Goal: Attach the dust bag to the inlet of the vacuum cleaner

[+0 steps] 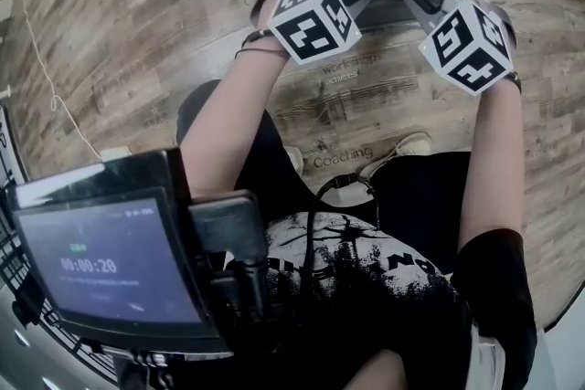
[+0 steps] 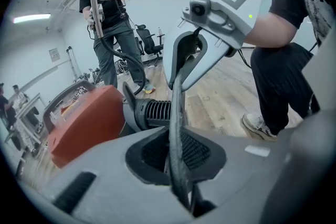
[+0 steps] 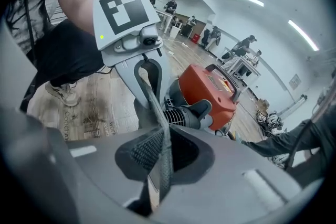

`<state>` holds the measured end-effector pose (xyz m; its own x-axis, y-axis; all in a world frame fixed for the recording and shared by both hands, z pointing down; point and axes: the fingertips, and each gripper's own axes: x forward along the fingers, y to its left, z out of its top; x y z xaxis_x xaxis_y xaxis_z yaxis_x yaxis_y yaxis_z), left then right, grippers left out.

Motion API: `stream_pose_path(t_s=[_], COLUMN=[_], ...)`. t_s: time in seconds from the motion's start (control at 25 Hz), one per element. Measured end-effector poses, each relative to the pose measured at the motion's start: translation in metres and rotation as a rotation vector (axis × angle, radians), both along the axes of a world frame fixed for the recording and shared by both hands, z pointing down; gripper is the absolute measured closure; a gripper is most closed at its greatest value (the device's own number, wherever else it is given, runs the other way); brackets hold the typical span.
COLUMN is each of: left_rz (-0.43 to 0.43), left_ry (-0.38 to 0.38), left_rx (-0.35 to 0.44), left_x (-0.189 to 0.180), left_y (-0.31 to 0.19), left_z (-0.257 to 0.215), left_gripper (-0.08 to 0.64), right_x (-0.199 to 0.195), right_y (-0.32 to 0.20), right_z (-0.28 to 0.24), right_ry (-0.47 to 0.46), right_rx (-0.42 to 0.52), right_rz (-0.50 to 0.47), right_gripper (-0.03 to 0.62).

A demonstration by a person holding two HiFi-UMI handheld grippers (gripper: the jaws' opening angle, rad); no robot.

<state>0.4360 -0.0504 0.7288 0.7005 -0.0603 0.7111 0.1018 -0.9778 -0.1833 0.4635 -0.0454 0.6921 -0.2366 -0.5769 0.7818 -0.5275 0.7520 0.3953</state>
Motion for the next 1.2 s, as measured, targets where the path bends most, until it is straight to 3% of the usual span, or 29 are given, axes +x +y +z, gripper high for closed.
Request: stream_pose_path(t_s=[0.2,0.4,0.84,1.0,1.2], left_rz=[0.006,0.034,-0.115,-0.128,-0.068], left_ry=[0.050,0.035,0.046,0.021,0.000], left_rx=[0.016,0.044,-0.044,-0.005,0.066], left_x=[0.007,0.020,0.013,0.013,0.024], left_y=[-0.005,-0.012,-0.041,-0.049,-0.053], left_z=[-0.019,-0.027,-0.006,-0.004,-0.019], left_gripper=[0.514,0.508,0.515,0.517,0.517], right_x=[0.015,0.032,0.019,0.019,0.037], right_y=[-0.003,-0.013,-0.040,-0.050,-0.051], right_z=[0.004,0.017,-0.001,-0.001,0.005], right_ry=[-0.083,-0.151,-0.042,-0.038,-0.129], right_rx=[-0.008,-0.034,0.051,0.063,0.036], right_rz=[0.054,0.140,0.083,0.102,0.177], right_gripper=[0.560,0.554,0.555,0.554,0.555])
